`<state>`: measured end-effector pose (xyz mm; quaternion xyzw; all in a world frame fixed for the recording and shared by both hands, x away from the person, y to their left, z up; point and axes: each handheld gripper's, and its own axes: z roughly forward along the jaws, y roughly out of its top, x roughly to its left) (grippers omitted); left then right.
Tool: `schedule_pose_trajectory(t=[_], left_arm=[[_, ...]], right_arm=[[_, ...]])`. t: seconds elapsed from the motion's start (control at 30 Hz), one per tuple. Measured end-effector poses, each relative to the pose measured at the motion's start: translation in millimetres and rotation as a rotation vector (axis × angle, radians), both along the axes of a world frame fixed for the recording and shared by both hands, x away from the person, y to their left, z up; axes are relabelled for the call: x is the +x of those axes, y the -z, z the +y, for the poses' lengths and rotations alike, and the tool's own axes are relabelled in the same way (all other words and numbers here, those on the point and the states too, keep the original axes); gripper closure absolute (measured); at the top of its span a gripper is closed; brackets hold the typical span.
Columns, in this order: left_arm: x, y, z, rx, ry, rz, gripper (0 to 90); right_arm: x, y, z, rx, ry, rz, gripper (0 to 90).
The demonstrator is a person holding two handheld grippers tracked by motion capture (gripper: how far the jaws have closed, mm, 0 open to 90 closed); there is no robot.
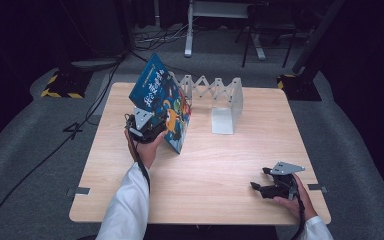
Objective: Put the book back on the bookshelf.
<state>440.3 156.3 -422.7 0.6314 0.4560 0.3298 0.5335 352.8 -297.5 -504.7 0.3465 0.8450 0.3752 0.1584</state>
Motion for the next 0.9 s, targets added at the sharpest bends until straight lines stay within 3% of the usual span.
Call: schedule_pose_trajectory(t=[0.53, 0.83, 0.9], left_arm=[[-14.4, -8.4, 12.9, 0.042, 0.080, 0.006, 43.0], [-20.8, -10.6, 18.1, 0.081, 0.150, 0.029, 33.4], [-23.0, -11.5, 18.6, 0.086, 0.185, 0.056, 29.6]], right_arm=[[0.1, -0.1, 0.0, -0.002, 0.002, 0.001, 20.7], [-0.9, -0.2, -0.3, -0.008, 0.004, -0.007, 20.3], [-1.0, -0.6, -0.2, -0.016, 0.008, -0.009, 18.8]])
